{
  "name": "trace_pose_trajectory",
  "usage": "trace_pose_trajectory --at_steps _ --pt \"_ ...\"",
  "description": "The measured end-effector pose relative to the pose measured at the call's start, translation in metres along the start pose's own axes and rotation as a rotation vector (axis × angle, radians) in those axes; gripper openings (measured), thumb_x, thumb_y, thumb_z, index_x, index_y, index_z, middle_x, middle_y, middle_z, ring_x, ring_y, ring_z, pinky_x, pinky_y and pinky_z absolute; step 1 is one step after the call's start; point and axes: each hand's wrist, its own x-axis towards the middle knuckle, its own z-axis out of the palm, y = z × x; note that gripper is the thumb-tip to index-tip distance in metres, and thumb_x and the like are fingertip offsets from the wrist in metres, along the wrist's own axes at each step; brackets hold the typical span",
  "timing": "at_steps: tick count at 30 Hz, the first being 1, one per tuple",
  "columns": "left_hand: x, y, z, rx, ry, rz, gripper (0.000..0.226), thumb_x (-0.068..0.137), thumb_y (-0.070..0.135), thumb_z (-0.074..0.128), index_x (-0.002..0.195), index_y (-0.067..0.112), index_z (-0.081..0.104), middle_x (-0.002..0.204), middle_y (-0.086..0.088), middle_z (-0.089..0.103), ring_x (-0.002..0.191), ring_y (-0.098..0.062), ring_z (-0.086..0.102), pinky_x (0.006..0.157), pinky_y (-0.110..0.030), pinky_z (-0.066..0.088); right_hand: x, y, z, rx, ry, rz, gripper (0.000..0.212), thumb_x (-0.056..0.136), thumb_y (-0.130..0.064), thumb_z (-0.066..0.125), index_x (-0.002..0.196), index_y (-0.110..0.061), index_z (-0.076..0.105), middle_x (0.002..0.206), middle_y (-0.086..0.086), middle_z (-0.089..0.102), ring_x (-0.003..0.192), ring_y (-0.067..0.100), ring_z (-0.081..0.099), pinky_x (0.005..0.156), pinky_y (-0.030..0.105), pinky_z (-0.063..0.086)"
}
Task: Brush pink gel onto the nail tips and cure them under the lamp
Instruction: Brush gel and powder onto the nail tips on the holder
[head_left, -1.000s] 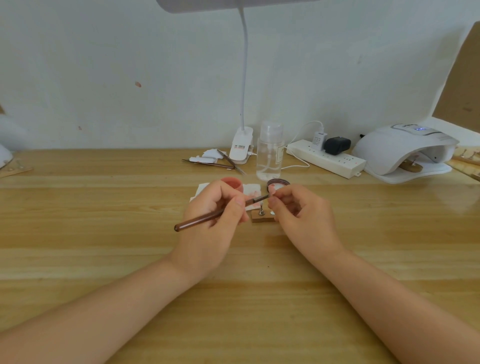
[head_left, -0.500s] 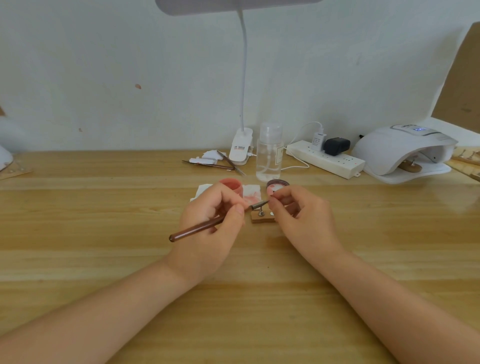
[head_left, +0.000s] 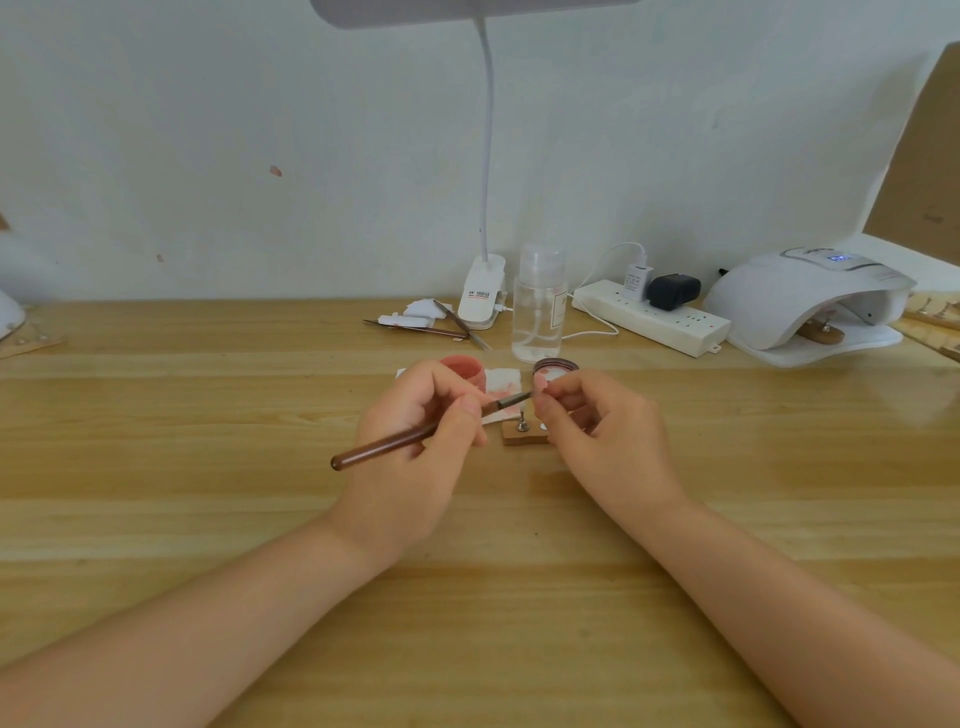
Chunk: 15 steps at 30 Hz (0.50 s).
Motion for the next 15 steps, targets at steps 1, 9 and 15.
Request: trace_pose_trajectory --at_steps 1,9,15 --pt "0.0004 0.0003 0.0002 -0.002 0.019 -0.005 0.014 0.084 0.037 0.049 0.077 0.028 0.057 0.07 0.013 0.064 0.081 -0.004 0.059 0.074 -0.027 0.044 0.0 -0.0001 0.0 0.004 -0.001 0.001 0.005 0.086 -0.022 0.067 0.082 -0.026 0.066 0.069 -0.009 0.065 0.06 0.009 0.058 0.061 0.031 0.051" --pt "0.0027 -0.002 0.0035 -0.068 0.01 -0.089 0.016 0.088 0.027 0.053 0.074 0.028 0.06 0.081 -0.001 0.068 0.104 -0.018 0.063 0.077 -0.033 0.046 -0.0006 -0.0005 -0.0003 0.001 -0.004 -0.025 0.01 0.086 -0.02 0.067 0.081 -0.029 0.066 0.069 -0.013 0.065 0.062 0.006 0.059 0.06 0.025 0.051" --pt "-0.0007 0.0065 0.0027 -0.113 0.04 -0.021 0.016 0.087 0.012 0.047 0.073 0.007 0.054 0.059 0.009 0.06 0.068 0.0 0.058 0.066 -0.011 0.044 -0.0002 0.0015 0.0008 0.02 0.003 -0.037 0.016 0.086 -0.021 0.068 0.079 -0.034 0.063 0.068 -0.014 0.065 0.061 0.004 0.059 0.058 0.021 0.05"
